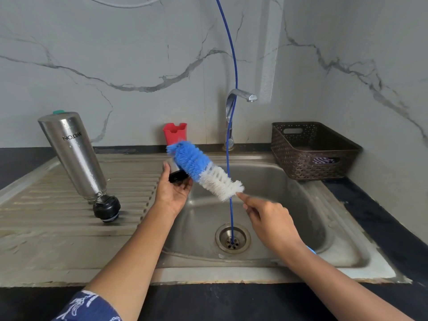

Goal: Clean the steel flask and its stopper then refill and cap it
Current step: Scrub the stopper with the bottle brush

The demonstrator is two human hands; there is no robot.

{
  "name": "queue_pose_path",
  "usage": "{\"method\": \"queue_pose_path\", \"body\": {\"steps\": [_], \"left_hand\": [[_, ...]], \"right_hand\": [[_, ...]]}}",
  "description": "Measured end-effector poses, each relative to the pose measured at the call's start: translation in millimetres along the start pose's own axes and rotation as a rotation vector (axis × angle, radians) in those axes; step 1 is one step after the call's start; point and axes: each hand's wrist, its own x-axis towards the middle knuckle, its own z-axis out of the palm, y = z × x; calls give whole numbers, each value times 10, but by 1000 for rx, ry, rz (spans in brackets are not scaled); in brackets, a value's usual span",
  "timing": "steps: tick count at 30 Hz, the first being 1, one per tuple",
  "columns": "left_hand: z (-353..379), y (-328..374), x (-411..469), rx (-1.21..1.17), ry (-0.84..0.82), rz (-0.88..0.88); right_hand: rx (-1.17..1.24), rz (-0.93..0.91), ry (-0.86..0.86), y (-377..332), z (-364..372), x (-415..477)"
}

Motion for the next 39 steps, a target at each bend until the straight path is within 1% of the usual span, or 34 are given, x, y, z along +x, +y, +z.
{"method": "queue_pose_path", "body": {"steps": [3, 5, 7, 9, 12, 14, 16, 18, 22, 26, 28, 32, 37, 39], "left_hand": [[-17, 4, 10, -10, -8, -8], [-27, 2, 14, -10, -9, -21], [-13, 6, 1, -20, -10, -8], [1, 13, -4, -41, -3, 18], [-7, 44, 3, -66, -2, 7], [-17, 57, 21, -40, 3, -30], [-19, 55, 35, 5, 45, -66], [-7, 49, 23, 15, 89, -66], [52, 46, -59, 24, 98, -52], [41, 69, -74, 0, 139, -46], [41, 67, -80, -17, 133, -50], [72, 20, -122, 50, 120, -61], [33, 51, -93, 30, 161, -76], [59, 13, -109, 46, 140, -91]], "right_hand": [[-22, 13, -35, -14, 12, 4], [-26, 33, -12, 34, 5, 20], [-19, 9, 11, 33, 14, 13], [-23, -11, -4, 13, 18, 9], [-40, 53, -12, 95, -56, 64], [-30, 82, 17, 164, -151, 116], [42, 40, 84, 183, -251, 155], [59, -33, 118, 131, -319, 174], [-116, -168, 30, -31, -265, 193], [-243, -201, -42, 28, -331, 127], [-246, -190, -77, 61, -390, 71], [-263, -199, -46, -37, -357, 182], [-211, -182, -149, 8, -491, 216], [-204, -168, -107, -16, -507, 273]]}}
